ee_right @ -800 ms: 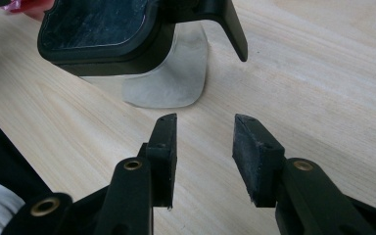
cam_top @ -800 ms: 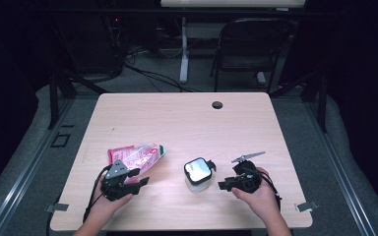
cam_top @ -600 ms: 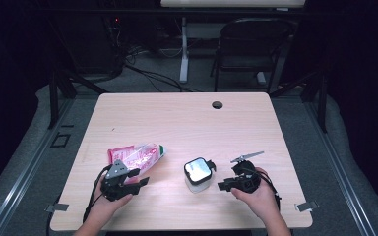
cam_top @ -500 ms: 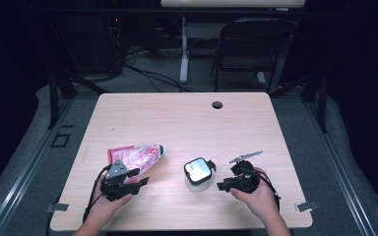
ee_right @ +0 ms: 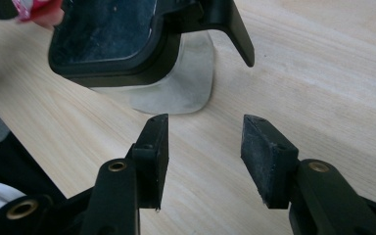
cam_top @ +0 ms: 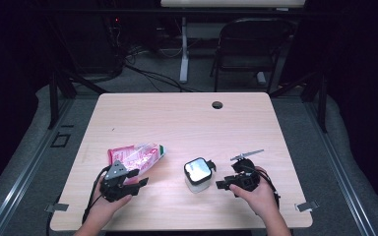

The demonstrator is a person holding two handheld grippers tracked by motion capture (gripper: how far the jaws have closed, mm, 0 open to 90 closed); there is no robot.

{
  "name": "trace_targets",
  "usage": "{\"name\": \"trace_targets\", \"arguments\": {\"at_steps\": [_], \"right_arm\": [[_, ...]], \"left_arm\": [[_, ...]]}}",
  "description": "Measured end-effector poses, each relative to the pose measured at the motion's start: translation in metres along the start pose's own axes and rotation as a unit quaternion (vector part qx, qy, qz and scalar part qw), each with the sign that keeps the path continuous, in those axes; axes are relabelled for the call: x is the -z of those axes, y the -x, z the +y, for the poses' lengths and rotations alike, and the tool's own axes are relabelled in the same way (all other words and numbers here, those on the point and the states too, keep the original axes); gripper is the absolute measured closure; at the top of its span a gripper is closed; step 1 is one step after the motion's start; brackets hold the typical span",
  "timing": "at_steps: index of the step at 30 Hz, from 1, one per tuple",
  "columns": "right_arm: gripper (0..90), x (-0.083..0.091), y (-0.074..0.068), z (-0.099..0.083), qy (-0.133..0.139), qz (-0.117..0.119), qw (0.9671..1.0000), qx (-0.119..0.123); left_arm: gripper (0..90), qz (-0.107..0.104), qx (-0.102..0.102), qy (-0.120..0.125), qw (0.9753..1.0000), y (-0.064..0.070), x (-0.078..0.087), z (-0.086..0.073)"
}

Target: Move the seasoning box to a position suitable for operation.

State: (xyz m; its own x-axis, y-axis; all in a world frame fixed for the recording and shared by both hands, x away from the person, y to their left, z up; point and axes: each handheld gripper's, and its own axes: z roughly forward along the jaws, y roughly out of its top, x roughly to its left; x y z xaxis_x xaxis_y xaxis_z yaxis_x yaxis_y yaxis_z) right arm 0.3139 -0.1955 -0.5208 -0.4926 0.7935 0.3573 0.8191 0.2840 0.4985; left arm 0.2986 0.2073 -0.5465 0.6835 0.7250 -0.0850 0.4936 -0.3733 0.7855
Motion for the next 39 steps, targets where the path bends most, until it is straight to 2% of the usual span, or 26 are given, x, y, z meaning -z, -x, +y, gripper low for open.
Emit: {"name": "trace_targets", "arguments": {"at_steps": [4, 8, 9, 10, 13, 18, 21, 26, 31, 35, 39], "right_arm": [[57.2, 0.004, 0.001, 0.0, 0.015, -0.001, 0.9999, -0.003], [62.1, 0.01, 0.0, 0.001, 0.044, -0.01, 0.999, -0.008], [62.3, 0.011, 0.0, 0.001, 0.048, -0.011, 0.9987, -0.007], [62.5, 0.011, 0.0, 0.001, 0.053, -0.014, 0.9985, -0.007], [63.4, 0.008, 0.002, 0.0, 0.066, -0.018, 0.9976, -0.006], [65.4, 0.001, 0.001, 0.002, 0.057, -0.021, 0.9981, -0.003], [66.0, -0.007, -0.002, 0.006, 0.048, -0.03, 0.9983, 0.014], [64.7, -0.015, -0.003, 0.011, 0.052, -0.041, 0.9975, 0.026], [63.7, -0.03, -0.004, 0.017, 0.049, -0.069, 0.9958, 0.035], [64.3, -0.035, -0.004, 0.02, 0.052, -0.077, 0.9949, 0.039], [65.6, -0.041, -0.004, 0.023, 0.058, -0.083, 0.9939, 0.045]], "left_arm": [[48.2, -0.001, 0.001, 0.0, 1.0, 0.001, 0.0, 0.0], [48.2, -0.001, 0.001, -0.001, 1.0, 0.002, 0.0, 0.0], [48.2, 0.007, 0.001, 0.003, 1.0, 0.003, -0.001, 0.0], [48.2, -0.003, -0.002, -0.001, 1.0, 0.003, -0.001, 0.001], [48.7, -0.008, -0.002, -0.005, 1.0, 0.005, -0.002, 0.001], [49.9, -0.014, -0.009, -0.006, 0.9998, 0.011, -0.005, 0.005], [50.0, -0.022, -0.019, -0.007, 0.9995, 0.017, -0.009, 0.009], [50.0, -0.031, -0.022, -0.007, 0.9993, 0.023, -0.014, 0.012], [51.4, -0.042, -0.028, -0.011, 0.9986, 0.029, -0.018, 0.014], [53.9, -0.049, -0.03, -0.014, 0.9982, 0.03, -0.018, 0.013], [54.6, -0.041, -0.029, -0.017, 0.9986, 0.031, -0.017, 0.009]]}}
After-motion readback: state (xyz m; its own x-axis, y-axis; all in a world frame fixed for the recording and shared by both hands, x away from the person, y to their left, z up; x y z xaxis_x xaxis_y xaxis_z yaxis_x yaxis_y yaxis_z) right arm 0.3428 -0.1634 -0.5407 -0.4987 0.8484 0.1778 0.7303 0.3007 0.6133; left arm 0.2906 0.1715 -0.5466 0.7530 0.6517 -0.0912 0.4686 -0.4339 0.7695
